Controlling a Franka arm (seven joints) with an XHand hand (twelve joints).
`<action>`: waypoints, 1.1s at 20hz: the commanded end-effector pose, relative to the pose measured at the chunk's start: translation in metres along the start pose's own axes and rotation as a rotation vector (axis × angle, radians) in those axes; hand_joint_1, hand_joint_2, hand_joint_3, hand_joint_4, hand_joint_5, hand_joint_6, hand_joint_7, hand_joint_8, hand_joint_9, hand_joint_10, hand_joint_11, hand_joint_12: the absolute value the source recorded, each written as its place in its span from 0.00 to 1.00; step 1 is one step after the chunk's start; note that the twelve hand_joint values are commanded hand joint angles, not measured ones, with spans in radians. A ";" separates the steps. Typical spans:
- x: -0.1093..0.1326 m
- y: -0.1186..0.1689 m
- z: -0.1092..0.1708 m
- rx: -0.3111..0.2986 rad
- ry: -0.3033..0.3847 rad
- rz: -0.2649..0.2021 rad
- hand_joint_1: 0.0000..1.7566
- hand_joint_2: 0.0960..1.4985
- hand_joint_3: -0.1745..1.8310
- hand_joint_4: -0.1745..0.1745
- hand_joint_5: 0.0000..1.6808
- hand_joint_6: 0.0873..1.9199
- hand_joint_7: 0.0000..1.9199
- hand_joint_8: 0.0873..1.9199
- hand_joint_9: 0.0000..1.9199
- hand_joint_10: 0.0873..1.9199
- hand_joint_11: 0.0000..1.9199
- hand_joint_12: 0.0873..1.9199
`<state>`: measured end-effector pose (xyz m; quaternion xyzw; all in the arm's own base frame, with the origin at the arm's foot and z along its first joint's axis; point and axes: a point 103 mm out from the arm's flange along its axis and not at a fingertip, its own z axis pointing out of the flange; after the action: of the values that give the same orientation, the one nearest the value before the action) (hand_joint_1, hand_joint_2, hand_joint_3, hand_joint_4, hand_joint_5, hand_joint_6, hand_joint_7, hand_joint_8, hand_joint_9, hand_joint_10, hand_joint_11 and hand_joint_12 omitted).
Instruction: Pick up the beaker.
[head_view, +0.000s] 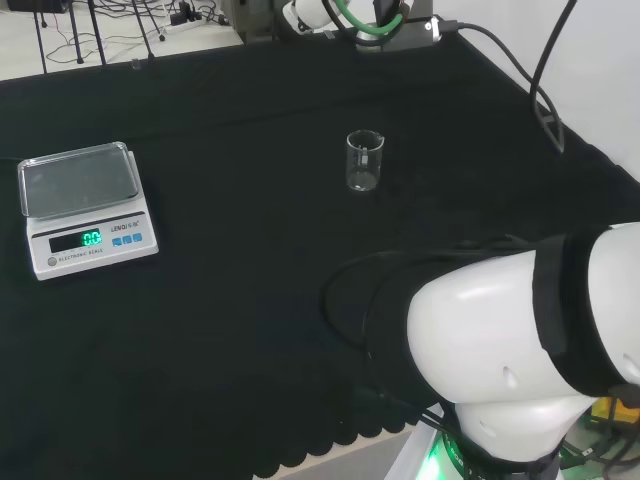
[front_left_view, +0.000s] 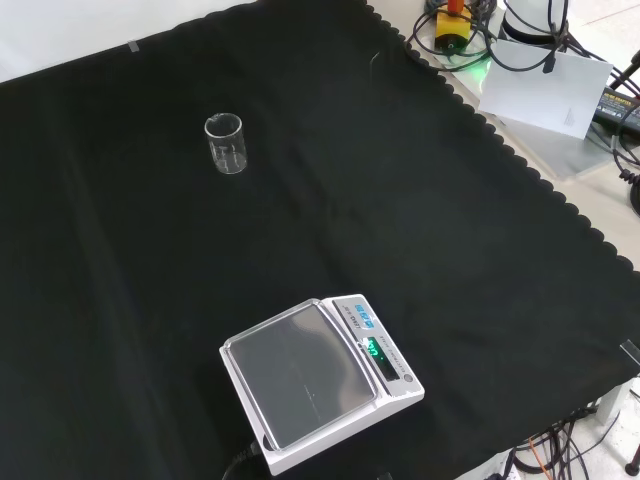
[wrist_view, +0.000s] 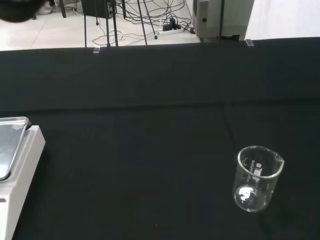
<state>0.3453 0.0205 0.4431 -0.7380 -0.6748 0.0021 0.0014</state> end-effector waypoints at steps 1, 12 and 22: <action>-0.042 0.087 0.081 0.081 0.070 0.040 0.35 0.47 0.14 0.65 0.00 0.00 0.00 0.06 0.00 0.36 0.00 0.43; -0.071 0.134 0.125 0.135 0.094 0.067 0.36 0.48 0.14 0.67 0.00 0.00 0.00 0.04 0.00 0.34 0.00 0.43; -0.105 0.153 0.174 0.180 0.132 0.121 0.36 0.48 0.13 0.68 0.00 0.00 0.00 0.04 0.00 0.33 0.00 0.42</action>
<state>0.4759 -0.0761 0.2910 -0.7649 -0.6355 0.0259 0.1021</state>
